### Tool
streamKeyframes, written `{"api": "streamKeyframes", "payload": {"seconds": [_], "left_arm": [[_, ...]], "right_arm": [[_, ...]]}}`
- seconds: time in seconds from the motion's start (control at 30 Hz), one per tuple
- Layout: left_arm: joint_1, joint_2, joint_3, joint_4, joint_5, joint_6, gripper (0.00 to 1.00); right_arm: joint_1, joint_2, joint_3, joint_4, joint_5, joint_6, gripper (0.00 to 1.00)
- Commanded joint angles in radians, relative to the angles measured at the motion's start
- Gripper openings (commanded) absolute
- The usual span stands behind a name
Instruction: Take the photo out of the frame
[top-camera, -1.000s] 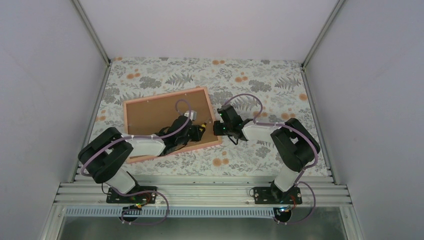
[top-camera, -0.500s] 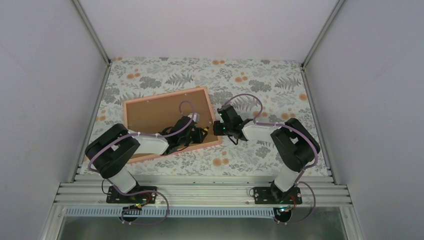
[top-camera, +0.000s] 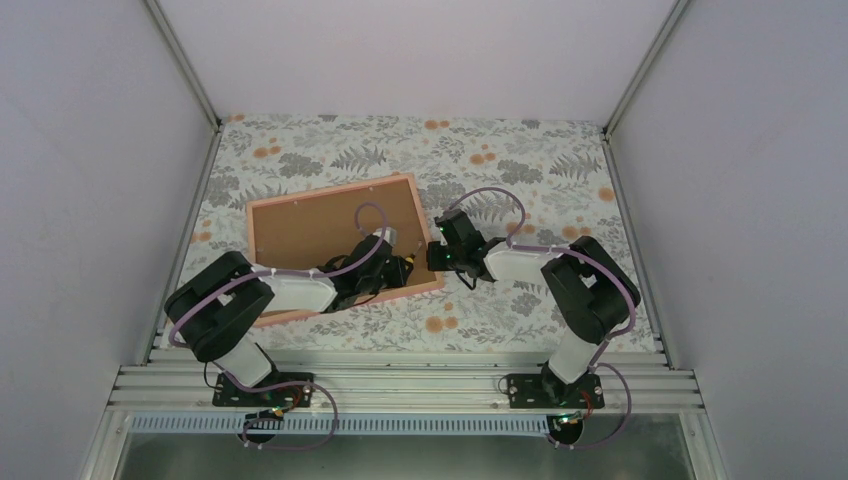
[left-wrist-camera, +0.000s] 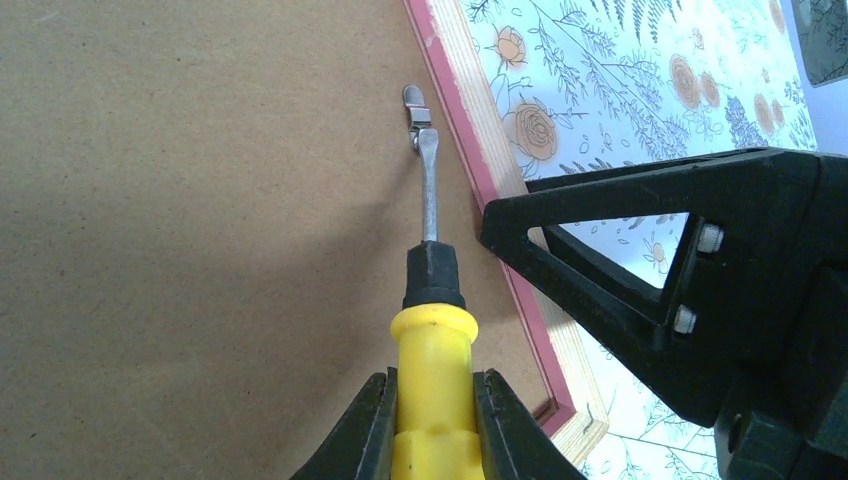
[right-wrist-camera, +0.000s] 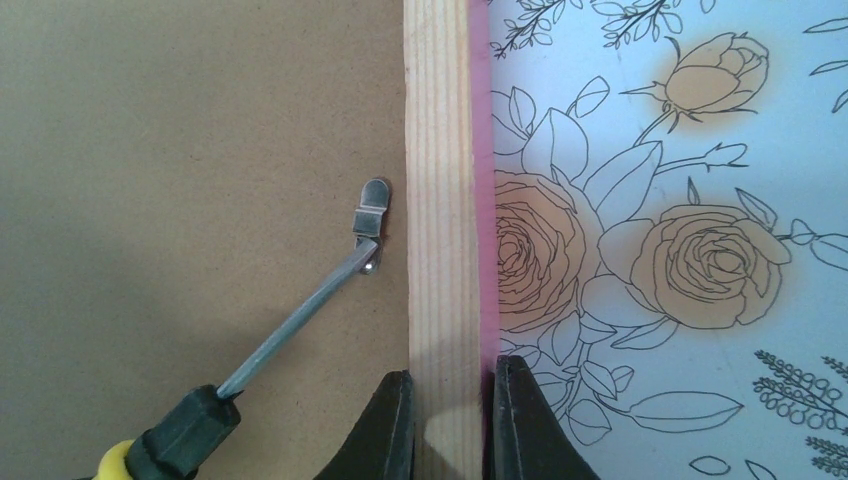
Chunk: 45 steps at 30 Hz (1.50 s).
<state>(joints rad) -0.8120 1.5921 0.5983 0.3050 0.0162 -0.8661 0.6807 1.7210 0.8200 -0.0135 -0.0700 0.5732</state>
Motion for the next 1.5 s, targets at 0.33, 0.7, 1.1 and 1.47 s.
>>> {"api": "streamKeyframes", "payload": {"seconds": [0.33, 0.7, 1.1, 1.47], "left_arm": [[-0.016, -0.013, -0.008, 0.005, -0.109, -0.041, 0.02], [-0.05, -0.014, -0.005, 0.039, -0.076, -0.027, 0.02], [-0.051, 0.049, 0.026, 0.026, -0.063, -0.036, 0.02], [-0.05, 0.042, 0.024, 0.002, -0.075, -0.062, 0.02]], "right_arm": [[0.02, -0.005, -0.041, -0.066, -0.06, 0.052, 0.04], [0.022, -0.01, -0.046, -0.057, -0.059, 0.065, 0.04], [0.026, -0.021, -0.058, -0.04, -0.063, 0.086, 0.04], [0.029, -0.025, -0.059, -0.038, -0.057, 0.099, 0.04]]}}
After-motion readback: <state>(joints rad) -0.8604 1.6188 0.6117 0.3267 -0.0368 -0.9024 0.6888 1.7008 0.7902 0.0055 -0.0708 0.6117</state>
